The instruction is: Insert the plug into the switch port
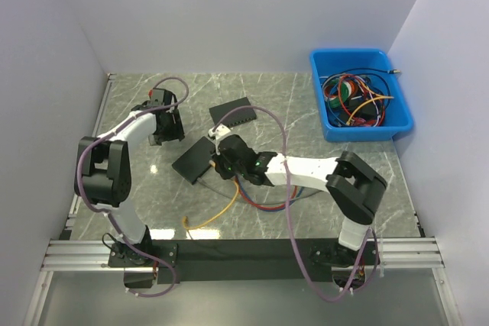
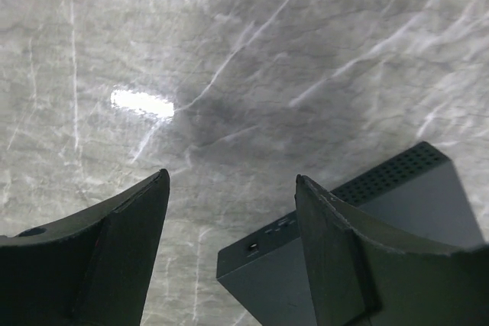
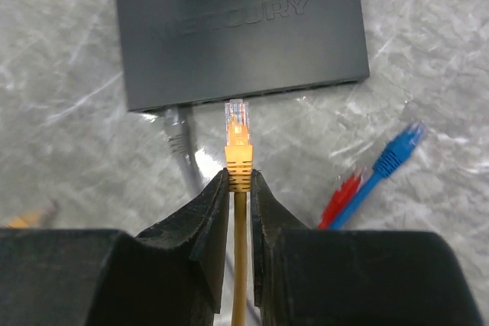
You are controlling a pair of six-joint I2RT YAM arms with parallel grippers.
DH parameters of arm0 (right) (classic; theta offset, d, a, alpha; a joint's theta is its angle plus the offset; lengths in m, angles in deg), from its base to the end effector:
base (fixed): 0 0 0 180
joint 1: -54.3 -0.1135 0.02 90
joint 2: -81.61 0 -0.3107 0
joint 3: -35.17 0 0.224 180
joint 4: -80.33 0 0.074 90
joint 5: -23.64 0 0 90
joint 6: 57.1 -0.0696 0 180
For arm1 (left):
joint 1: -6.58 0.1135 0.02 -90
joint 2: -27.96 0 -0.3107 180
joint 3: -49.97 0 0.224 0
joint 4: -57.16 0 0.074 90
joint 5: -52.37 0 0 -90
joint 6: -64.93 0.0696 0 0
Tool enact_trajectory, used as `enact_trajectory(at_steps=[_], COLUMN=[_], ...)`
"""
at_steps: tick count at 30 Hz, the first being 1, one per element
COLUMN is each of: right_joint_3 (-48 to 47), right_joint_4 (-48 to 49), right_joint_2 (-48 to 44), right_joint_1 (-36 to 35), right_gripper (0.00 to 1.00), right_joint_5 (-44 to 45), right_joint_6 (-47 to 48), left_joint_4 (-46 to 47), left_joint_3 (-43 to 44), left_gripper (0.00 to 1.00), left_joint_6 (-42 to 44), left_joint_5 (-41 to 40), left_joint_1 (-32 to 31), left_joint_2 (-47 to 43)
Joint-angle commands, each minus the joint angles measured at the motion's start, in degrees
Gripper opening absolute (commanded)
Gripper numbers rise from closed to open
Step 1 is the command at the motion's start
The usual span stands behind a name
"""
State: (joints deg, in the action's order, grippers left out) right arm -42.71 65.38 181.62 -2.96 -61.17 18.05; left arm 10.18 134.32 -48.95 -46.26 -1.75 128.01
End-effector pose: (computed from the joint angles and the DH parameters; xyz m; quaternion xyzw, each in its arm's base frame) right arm 0.2194 0.3295 0.2487 -0.3047 0.8411 0.2292 0.3837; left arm 0.3532 -0.0412 0.2319 -0.1487 0.9576 0.0049 0.2465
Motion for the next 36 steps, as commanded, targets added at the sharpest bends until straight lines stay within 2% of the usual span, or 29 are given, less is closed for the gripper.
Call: enact_trajectory(at_steps=[1,12,27,36], right_joint_3=[-2.43,-2.16,-7.61,-8.14], right_joint_4=[-1.29,-0.67,-1.81,-1.46], right_joint_2=[2.64,6.6,10.91,10.74], right_joint_1=[-0.49,-1.81,-2.6,-2.6], right_gripper=[0.0,0.0,0.0,0.0], right_joint_5=[1.49,2.54,3.51,4.83], right_joint_6=[1.58,2.55,3.25,3.16], left_joint_4=[-1.08,-2.75,-3.8,-4.24], left_joint_3=[2.46,3.6,3.08,3.08], left_gripper=[0.72,0.71,0.7,0.69], left_joint_6=[-0.91,-0.91,-0.47,-0.2], left_joint_5=[-2.01,-2.98,-2.28,-1.75], left_joint_1=[-0.19,-2.64,-5.19,-6.78], left_joint_2=[-0.12,2.43,4.28,6.03])
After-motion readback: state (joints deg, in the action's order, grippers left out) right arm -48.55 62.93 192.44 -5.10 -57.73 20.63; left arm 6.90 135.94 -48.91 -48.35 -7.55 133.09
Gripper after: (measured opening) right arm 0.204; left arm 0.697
